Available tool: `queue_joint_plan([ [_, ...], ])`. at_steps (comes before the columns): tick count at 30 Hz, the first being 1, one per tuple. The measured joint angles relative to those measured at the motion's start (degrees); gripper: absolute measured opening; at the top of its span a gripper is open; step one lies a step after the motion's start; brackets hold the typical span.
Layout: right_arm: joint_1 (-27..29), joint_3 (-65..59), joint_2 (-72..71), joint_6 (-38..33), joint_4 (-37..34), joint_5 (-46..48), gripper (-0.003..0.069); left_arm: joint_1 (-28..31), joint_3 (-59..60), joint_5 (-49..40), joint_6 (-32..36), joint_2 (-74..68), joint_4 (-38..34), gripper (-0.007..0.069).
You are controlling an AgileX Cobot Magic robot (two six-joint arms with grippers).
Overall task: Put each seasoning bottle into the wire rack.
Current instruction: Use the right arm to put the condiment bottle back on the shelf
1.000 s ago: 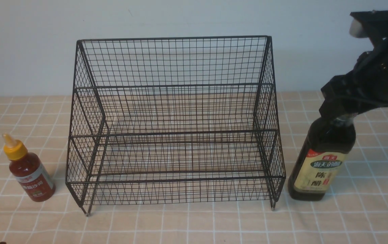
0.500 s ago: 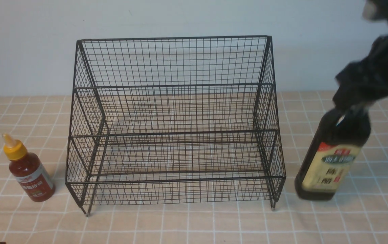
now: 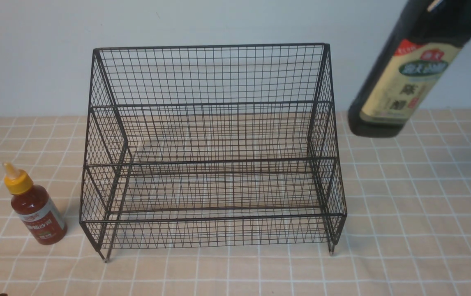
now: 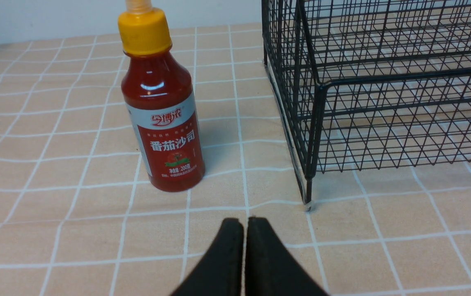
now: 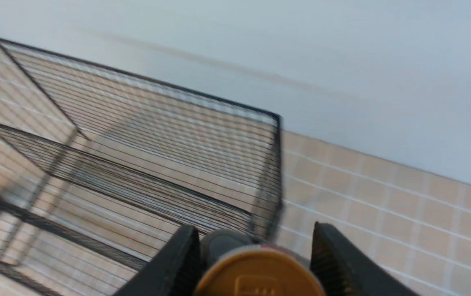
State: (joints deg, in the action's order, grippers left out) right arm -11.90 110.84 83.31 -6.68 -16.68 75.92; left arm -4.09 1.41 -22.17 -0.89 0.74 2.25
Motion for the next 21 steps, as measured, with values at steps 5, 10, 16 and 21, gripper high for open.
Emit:
queue_joint_plan([
  [5,-5.0,0.4,2.3,-1.7,-3.0,0.0,0.0327,0.0,0.0,0.0,0.0,0.0,0.0,-0.0007],
  [10,-11.1,0.4,6.4,-1.5,-2.4,-4.2,0.0327,0.0,0.0,0.0,0.0,0.0,0.0,-0.0007],
  [16,-12.8,0.4,10.3,0.3,-0.2,-12.5,0.0326,0.0,0.0,0.0,0.0,0.0,0.0,-0.0007],
  [21,-12.8,0.4,12.8,1.1,2.0,-14.6,0.0326,0.0,0.0,0.0,0.0,0.0,0.0,-0.0007],
])
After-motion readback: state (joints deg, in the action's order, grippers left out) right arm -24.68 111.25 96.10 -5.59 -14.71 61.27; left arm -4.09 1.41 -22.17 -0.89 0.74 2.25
